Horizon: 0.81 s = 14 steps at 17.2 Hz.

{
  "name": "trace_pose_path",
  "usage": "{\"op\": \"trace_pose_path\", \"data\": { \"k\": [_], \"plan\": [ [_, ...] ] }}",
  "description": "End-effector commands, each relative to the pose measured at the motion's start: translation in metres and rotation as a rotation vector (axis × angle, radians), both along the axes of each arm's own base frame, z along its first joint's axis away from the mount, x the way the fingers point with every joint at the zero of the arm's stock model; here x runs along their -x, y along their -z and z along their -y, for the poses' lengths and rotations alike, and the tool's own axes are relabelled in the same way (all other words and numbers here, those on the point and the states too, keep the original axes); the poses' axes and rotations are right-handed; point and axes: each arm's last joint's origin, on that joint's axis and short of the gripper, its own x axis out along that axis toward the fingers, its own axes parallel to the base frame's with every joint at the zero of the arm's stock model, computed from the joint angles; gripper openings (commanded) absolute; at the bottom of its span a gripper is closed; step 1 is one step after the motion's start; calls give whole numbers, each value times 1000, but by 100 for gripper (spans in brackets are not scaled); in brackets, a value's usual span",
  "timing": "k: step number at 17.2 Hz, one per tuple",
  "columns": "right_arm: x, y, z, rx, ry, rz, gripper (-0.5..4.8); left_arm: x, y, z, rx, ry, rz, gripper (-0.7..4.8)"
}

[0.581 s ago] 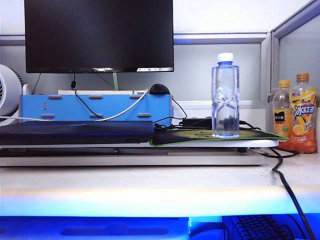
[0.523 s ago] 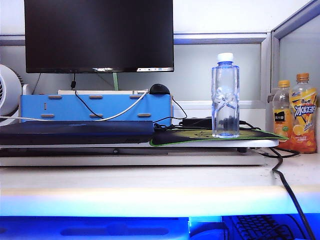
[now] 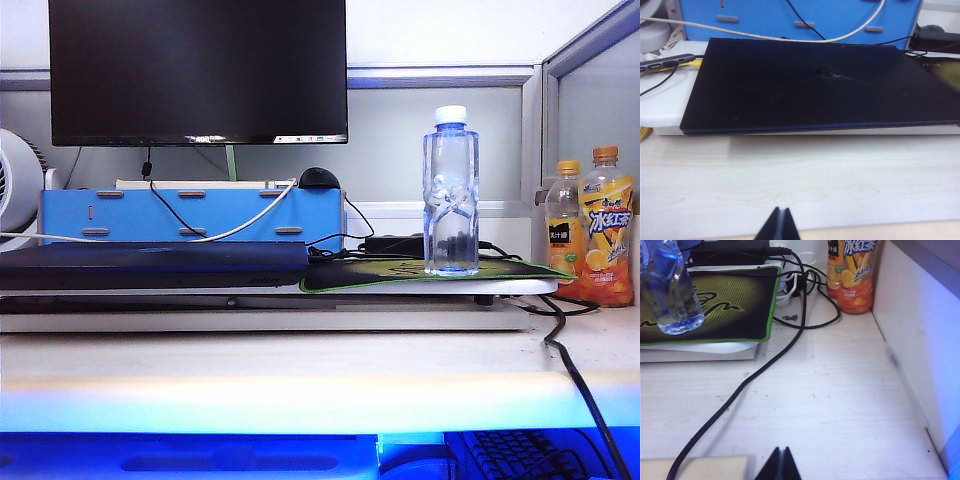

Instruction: Pick up the mineral water bottle and place it on the laptop.

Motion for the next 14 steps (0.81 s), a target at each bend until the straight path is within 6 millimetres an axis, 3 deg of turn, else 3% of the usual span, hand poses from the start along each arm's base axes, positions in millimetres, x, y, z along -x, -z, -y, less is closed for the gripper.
{"op": "trace_pose_path", "data": {
  "k": [1, 4, 6, 10, 12, 14],
  "plan": [
    [0, -1, 0, -5, -2, 14, 0, 0, 0, 0, -1, 6, -4, -2],
    [-2, -12, -1, -173, -13, 111, -1, 0, 0, 0, -1, 6, -4, -2],
    [0, -30, -4, -204, -106, 185, -1, 0, 0, 0, 0, 7, -4, -2],
    [-3, -95, -7, -119, -209, 199, 0, 0, 0, 0, -1, 6, -4, -2],
    [-25, -134, -9, -51, -274, 91, 0, 0, 0, 0, -1, 6, -4, -2],
    [-50, -163, -14, -91, -399, -57, 0, 0, 0, 0, -1, 6, -4, -2]
  ]
}}
